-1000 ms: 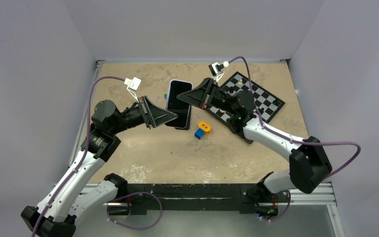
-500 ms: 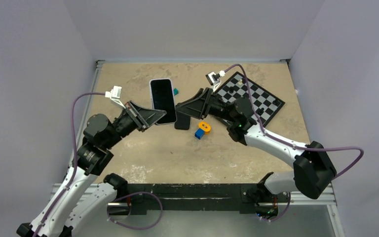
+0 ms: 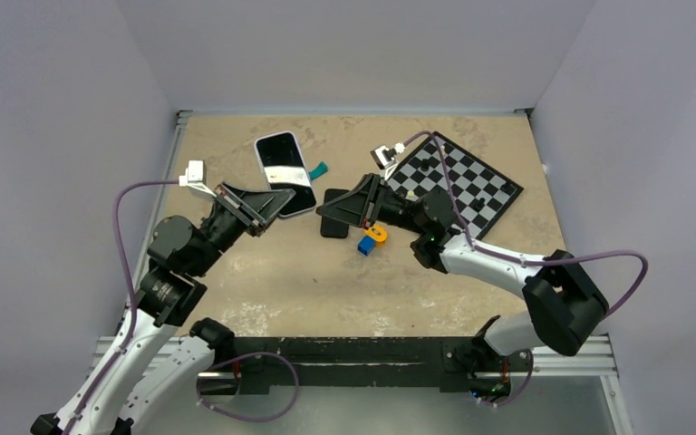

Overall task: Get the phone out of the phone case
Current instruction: Remove the phone case from the phone.

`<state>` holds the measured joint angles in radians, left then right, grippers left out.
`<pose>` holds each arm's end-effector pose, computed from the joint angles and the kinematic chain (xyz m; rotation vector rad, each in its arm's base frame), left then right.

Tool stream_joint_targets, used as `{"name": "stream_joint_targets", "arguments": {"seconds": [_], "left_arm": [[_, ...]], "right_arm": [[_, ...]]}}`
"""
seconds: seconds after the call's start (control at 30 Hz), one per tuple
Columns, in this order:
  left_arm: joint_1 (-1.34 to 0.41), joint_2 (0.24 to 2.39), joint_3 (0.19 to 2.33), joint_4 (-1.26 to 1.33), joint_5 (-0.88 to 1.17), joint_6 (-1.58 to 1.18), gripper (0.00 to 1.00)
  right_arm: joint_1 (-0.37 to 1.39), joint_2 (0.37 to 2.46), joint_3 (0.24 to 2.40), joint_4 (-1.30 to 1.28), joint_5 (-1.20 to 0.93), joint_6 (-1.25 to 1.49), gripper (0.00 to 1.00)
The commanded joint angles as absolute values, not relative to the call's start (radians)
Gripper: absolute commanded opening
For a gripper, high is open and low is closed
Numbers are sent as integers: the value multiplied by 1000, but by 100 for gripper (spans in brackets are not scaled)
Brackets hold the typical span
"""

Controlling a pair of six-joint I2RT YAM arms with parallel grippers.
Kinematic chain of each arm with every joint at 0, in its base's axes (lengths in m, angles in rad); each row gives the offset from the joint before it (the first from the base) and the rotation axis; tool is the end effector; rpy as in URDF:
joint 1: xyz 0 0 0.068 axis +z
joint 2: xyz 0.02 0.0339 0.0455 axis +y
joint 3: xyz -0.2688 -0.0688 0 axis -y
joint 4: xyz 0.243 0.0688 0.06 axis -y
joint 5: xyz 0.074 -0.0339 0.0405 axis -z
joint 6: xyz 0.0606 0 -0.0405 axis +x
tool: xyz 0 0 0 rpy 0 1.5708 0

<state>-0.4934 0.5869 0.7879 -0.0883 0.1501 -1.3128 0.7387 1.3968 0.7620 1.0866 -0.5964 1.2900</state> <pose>0.1326 -0.0816 0.3847 -0.5344 1.5821 -1.5404 0.2110 0.2382 0.3366 -0.2701 1.4791 2.0493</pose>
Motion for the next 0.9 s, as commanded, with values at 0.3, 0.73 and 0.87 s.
{"name": "stream_joint_targets", "arguments": {"seconds": [0.3,0.73,0.87], "left_arm": [[-494,607,731,161,211,-1422,0],[-494,631,687,279,326,-1500,0],[-495,623,671,276,342,-1505,0]], "right_arm": [[782,1440,831,1177,-599,1295,34],[782,1476,853,1123,-489,1299,24],[782,1482,873,1065,-454,1292,0]]}}
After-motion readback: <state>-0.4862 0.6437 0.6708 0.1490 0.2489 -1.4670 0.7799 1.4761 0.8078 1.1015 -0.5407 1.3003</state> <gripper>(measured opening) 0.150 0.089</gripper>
